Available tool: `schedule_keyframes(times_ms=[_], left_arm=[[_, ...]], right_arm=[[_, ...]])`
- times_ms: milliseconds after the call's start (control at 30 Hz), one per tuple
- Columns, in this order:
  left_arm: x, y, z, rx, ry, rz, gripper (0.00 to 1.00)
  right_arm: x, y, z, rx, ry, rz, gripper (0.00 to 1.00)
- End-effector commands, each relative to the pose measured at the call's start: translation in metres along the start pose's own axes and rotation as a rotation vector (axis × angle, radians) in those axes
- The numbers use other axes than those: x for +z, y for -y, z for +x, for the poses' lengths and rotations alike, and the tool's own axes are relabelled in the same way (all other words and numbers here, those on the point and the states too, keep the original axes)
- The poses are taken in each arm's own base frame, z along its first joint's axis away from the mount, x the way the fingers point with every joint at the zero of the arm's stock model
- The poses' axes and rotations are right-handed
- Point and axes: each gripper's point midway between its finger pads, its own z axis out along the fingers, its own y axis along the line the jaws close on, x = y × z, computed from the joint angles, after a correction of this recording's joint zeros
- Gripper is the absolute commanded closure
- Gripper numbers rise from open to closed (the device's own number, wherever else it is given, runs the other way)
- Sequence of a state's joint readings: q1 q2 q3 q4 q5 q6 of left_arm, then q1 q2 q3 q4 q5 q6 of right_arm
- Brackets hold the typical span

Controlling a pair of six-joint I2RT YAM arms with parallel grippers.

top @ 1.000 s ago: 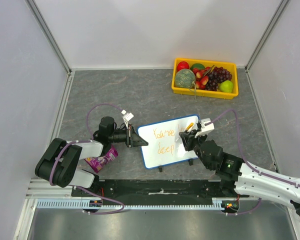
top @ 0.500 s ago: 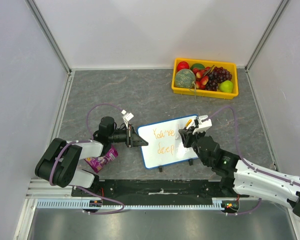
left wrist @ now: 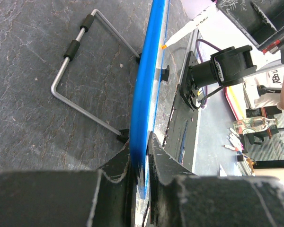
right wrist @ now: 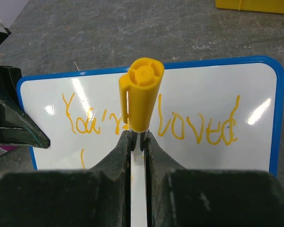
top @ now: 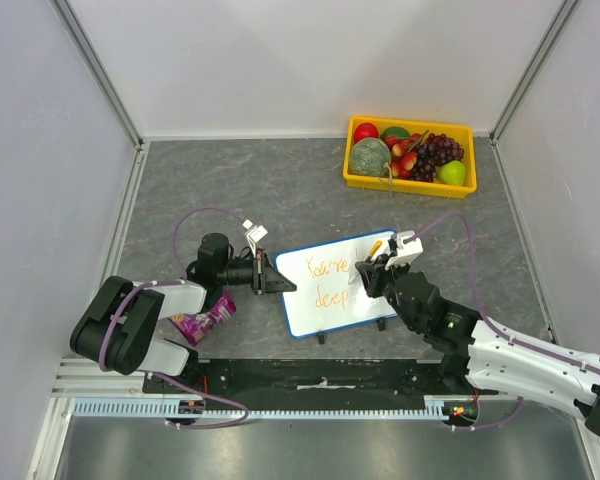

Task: Write a sentence on the whiteboard

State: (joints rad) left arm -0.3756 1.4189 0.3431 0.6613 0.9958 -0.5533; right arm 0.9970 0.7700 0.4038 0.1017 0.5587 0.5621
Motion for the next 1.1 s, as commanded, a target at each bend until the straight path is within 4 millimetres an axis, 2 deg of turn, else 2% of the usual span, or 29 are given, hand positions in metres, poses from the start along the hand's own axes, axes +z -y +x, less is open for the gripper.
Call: schedule_keyframes(times_ms=[0,333,533,733,1067], left_arm=[[0.001,-0.019,0.009,0.025,-0.013,-0.069,0.98],[0.001,-0.02,0.009,0.024,-0.015,-0.07,0.98],[0.001,-0.02,0.009,0.022,-0.014,-0.07,0.98],[0.001,-0.02,0.009,0.021,-0.013,-0.071,0.98],[0.001,-0.019,0.009,0.023,-0.014,-0.07,0.98]], right_arm=[[-0.005,0.011,0.019,-0.006,-0.051,0.018,1.0],[-0.011,0.017,0.04,0.0,-0.104,0.005,1.0],[-0.014,0.018,0.043,0.008,-0.107,-0.004,1.0],[-0.014,0.017,0.031,0.014,-0.073,0.003,1.0],[-0.013,0.009,-0.001,0.021,-0.007,0.004,1.0]])
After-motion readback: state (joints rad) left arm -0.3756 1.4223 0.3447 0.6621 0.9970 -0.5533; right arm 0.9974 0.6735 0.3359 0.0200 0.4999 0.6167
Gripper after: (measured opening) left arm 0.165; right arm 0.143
